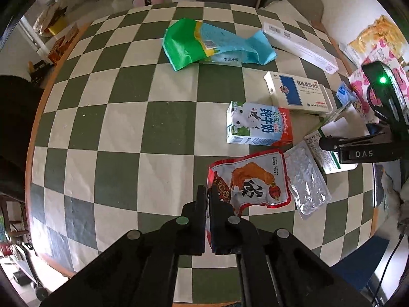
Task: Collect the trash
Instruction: 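Grasp the red snack wrapper with the left tool while the right tool grasps the torn cardboard box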
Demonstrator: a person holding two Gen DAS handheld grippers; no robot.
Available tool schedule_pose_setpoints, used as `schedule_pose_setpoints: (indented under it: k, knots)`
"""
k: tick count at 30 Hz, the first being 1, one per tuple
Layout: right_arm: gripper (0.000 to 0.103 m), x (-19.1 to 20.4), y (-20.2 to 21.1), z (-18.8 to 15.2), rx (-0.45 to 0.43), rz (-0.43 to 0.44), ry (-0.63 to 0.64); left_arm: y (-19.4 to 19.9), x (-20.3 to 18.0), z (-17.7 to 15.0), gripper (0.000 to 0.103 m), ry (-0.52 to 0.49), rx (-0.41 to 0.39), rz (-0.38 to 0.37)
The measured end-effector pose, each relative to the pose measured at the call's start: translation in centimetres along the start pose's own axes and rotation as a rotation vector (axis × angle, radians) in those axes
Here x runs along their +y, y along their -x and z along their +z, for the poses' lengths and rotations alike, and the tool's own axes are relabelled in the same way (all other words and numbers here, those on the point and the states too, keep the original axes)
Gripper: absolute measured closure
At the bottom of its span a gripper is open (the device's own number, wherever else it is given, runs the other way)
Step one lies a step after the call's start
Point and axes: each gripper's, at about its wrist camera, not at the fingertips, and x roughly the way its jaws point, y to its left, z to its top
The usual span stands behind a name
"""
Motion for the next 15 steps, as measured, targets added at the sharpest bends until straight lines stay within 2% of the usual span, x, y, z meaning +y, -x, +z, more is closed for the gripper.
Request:
schedule_pose_setpoints:
  k: [1,4,10,15]
  knots:
    - [0.008,-0.1,0.0,-0.1,-0.006,0.004,-0.008,0.5,0.2,-0.3,0.103,0.004,-0.007,0.003]
    - [0.015,-0.8,1.1,-0.5,-0.053,0.041,-0.055,1.8,0.6,-0.5,0.103,0.006,-0.032,0.003]
    - [0.018,-1.8,4.4,-2.3,-0.131,0.087,-0.176,5.3,0.7,-0.3,0.103,-0.017,-0.103,0.014]
    - [0.018,-0.8,8.1,-4.4,-0.197,0.105,-0.238,8.5,1.8,-0.6,0.103,-0.026,-0.165,0.021]
